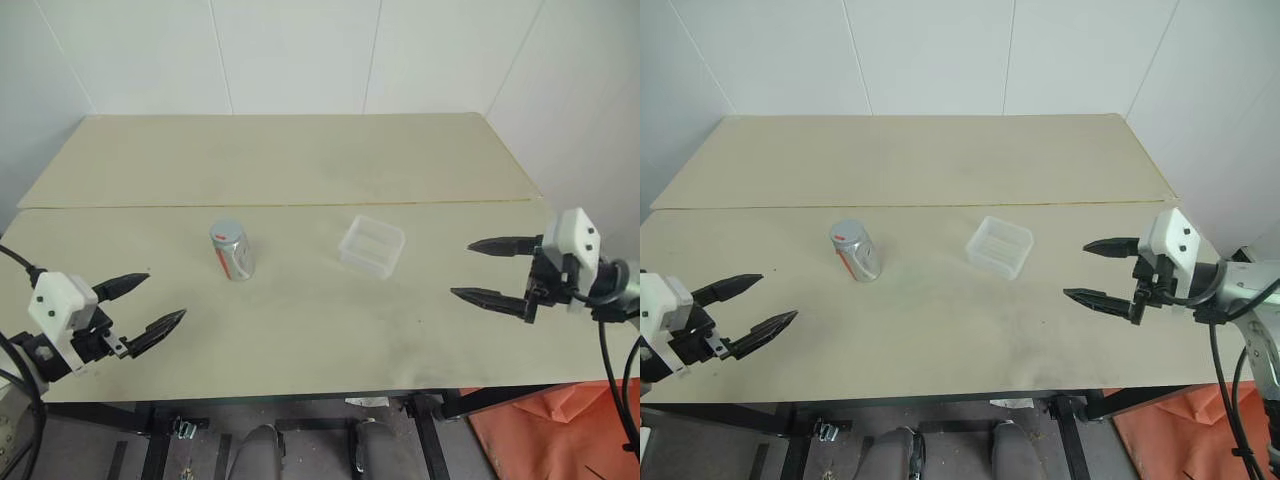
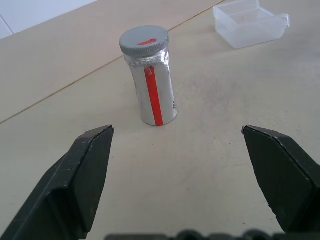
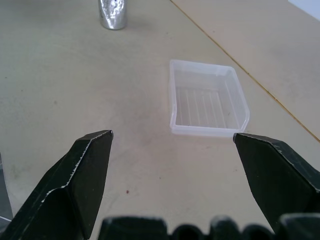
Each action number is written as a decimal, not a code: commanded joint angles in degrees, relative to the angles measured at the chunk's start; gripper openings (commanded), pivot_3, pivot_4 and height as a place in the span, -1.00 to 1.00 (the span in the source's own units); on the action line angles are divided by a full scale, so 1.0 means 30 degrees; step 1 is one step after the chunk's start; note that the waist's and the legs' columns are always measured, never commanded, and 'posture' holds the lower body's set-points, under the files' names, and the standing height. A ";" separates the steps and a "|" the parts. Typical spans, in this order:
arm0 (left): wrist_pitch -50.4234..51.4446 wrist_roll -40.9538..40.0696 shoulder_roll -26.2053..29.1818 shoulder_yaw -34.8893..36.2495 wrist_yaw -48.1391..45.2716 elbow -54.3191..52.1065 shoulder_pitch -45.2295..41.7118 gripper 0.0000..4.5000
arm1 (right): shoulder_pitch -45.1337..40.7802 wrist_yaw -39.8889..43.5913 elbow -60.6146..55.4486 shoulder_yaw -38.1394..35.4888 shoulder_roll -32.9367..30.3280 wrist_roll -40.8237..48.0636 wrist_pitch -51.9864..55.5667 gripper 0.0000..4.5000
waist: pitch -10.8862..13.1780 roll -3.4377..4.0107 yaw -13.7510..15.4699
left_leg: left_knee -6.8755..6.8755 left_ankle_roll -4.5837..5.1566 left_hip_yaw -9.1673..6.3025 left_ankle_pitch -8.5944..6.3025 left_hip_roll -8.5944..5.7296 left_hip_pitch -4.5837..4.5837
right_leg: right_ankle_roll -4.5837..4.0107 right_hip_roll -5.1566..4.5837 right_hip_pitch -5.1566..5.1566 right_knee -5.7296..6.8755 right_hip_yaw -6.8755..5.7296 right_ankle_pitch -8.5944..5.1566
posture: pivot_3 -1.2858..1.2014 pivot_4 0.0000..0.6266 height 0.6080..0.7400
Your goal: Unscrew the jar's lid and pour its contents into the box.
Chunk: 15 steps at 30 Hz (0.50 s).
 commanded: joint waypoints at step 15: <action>-0.3416 0.3855 -0.4286 -0.4374 0.4882 0.0894 -0.3216 0.99 | -0.0866 -0.0615 -0.0317 0.0747 0.0984 -0.0361 -0.0581 1.00 | -0.0003 0.0001 0.0068 | 0.0014 0.0002 -0.0007 0.0001 -0.0008 0.0014 | 0.0009 0.0004 0.0041 0.0004 0.0002 0.0013 | 0.03 -0.52 1.00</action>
